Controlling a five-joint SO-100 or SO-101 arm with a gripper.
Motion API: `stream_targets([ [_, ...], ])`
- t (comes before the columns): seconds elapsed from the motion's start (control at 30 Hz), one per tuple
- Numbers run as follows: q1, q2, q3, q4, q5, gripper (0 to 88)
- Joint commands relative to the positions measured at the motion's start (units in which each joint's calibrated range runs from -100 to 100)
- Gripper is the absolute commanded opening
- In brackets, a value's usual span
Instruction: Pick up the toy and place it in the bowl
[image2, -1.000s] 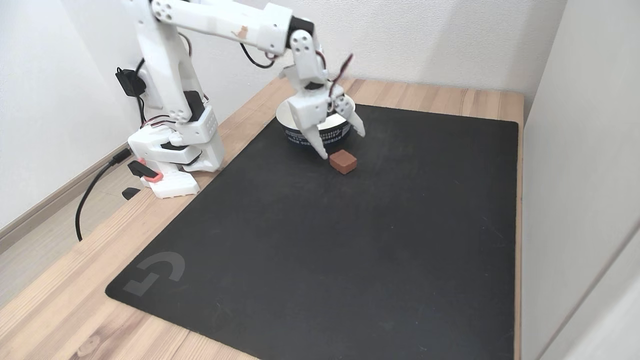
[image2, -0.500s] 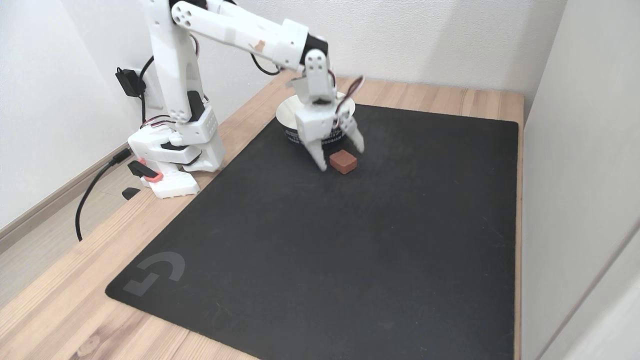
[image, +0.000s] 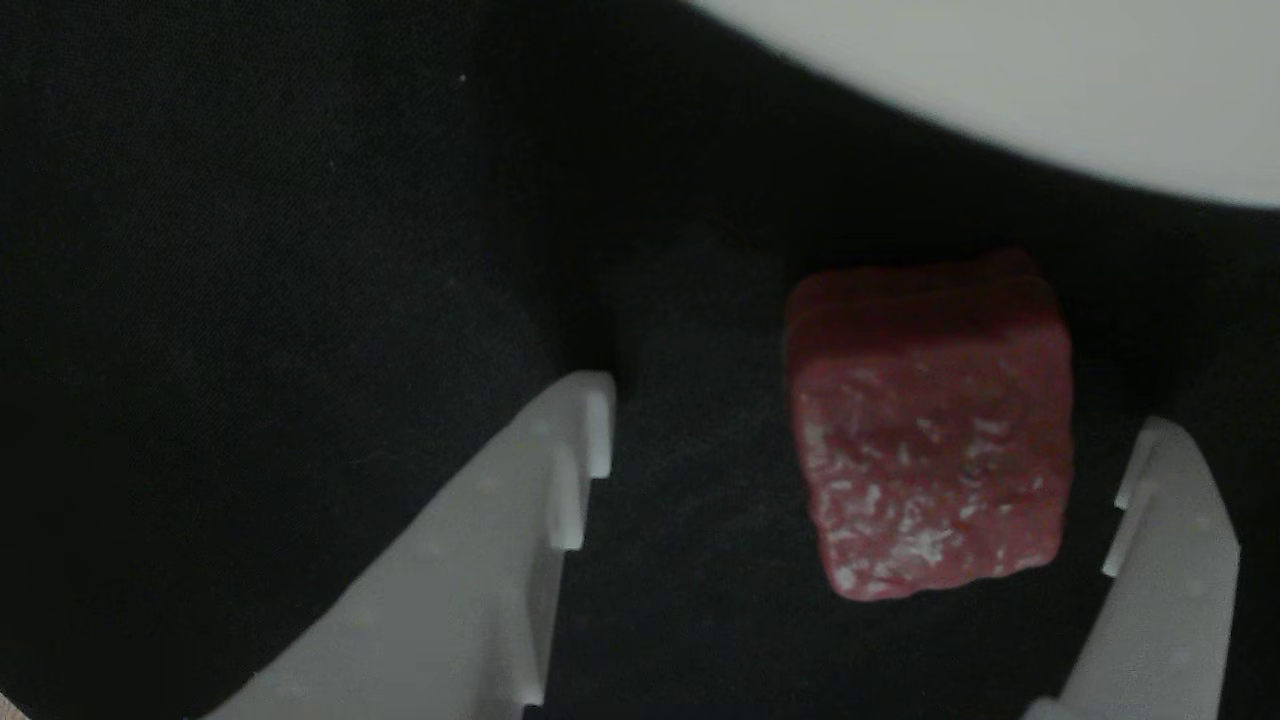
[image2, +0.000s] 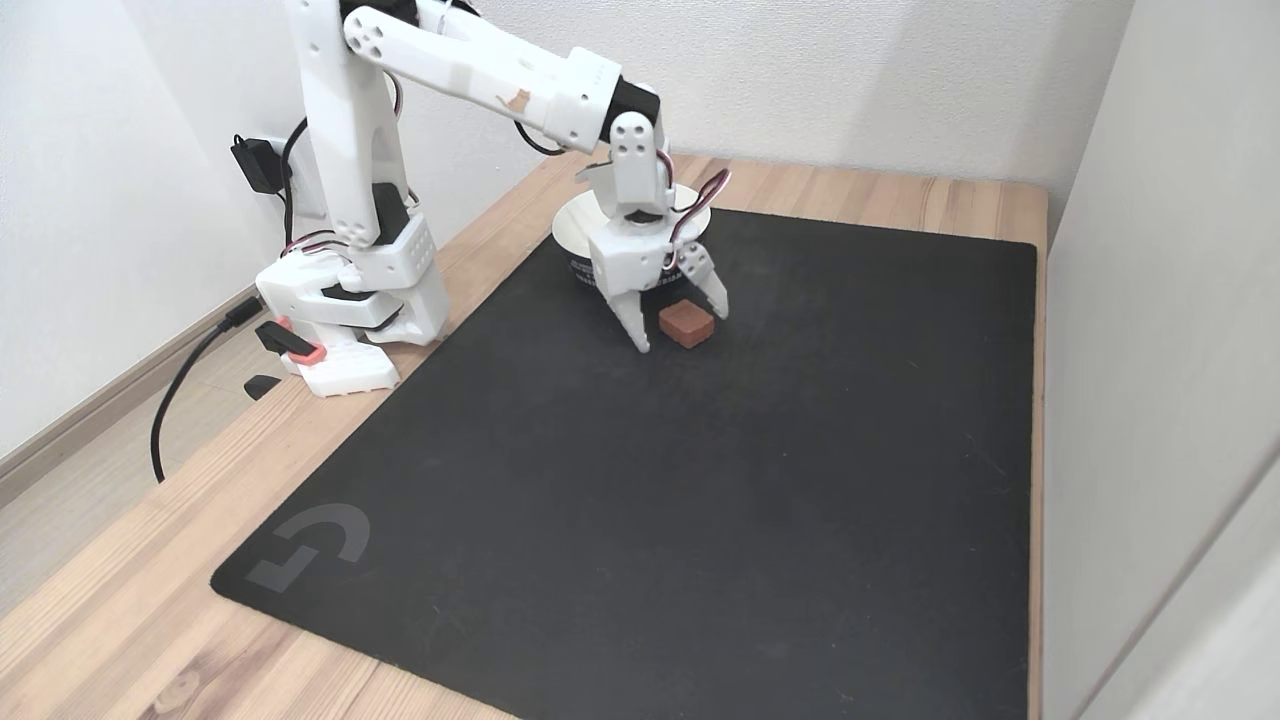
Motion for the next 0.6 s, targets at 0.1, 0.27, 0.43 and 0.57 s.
stream_targets([
  [0.1, 0.2, 0.1, -1.2, -0.7, 0.0, 31.1],
  [0.27, -0.2, 0.1, -0.9, -3.7, -0.1, 10.0],
  [0.43, -0.2, 0.1, -0.8, -3.7, -0.1, 2.3],
  [0.57, -0.2, -0.1, -0.9, -3.7, -0.1, 2.3],
])
